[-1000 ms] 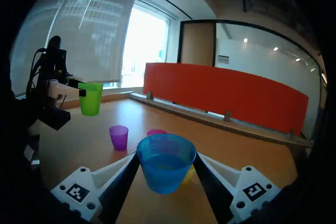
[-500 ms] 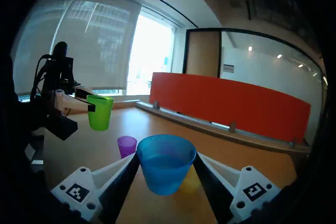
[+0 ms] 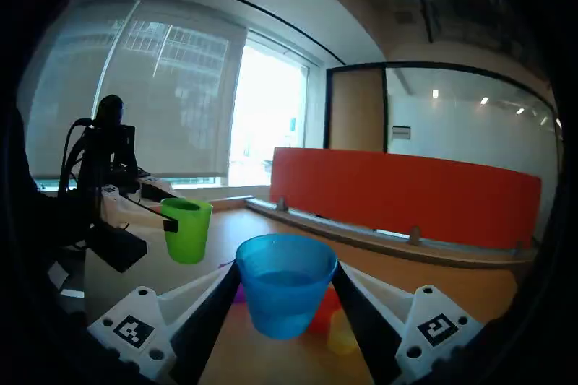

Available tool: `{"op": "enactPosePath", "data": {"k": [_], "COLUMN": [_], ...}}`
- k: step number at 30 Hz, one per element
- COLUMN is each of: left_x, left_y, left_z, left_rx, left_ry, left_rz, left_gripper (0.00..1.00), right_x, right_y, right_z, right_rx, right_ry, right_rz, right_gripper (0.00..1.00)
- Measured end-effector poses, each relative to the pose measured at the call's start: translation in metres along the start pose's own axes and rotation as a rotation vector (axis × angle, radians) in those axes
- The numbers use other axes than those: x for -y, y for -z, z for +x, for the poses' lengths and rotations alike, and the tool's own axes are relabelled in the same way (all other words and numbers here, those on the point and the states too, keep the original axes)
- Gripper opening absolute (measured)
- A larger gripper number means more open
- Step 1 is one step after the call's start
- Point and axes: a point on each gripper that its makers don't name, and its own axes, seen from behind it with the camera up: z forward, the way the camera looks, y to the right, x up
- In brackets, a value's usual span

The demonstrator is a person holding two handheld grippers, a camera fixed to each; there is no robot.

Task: Pour water

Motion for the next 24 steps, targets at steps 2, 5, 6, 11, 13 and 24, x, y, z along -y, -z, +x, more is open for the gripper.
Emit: {"op": "enactPosePath", "data": {"k": [2,5,6,11,13,24], "left_x": [-0.001,-0.002,-0.003,-0.005,-0.006,-0.012], "left_y": [0.0,-0.001,-0.001,-0.003,-0.003,-0.008], "left_z": [-0.001,-0.002,-0.002,-0.003,-0.003,-0.006], "left_rx": [0.001,0.001,0.001,0.003,0.005,0.009], "left_ry": [-0.003,-0.005,-0.005,-0.006,-0.008,-0.011], "left_rz": [0.0,-0.003,-0.004,-0.013,-0.017,-0.037], "left_gripper": [0.88,0.88,0.88,0.88,0.88,0.88], "right_x": [0.003,0.006,0.007,0.012,0.013,0.017], "right_y": [-0.003,-0.008,-0.01,-0.015,-0.018,-0.031], "right_z": [0.002,0.007,0.009,0.015,0.018,0.03], "right_rx": [-0.005,-0.013,-0.016,-0.026,-0.029,-0.037], "right_ry": [0.0,0.003,0.004,0.013,0.02,0.089], "right_rz": [0.007,0.015,0.018,0.03,0.035,0.046], "right_gripper": [0.91,0.91,0.91,0.91,0.91,0.91]}}
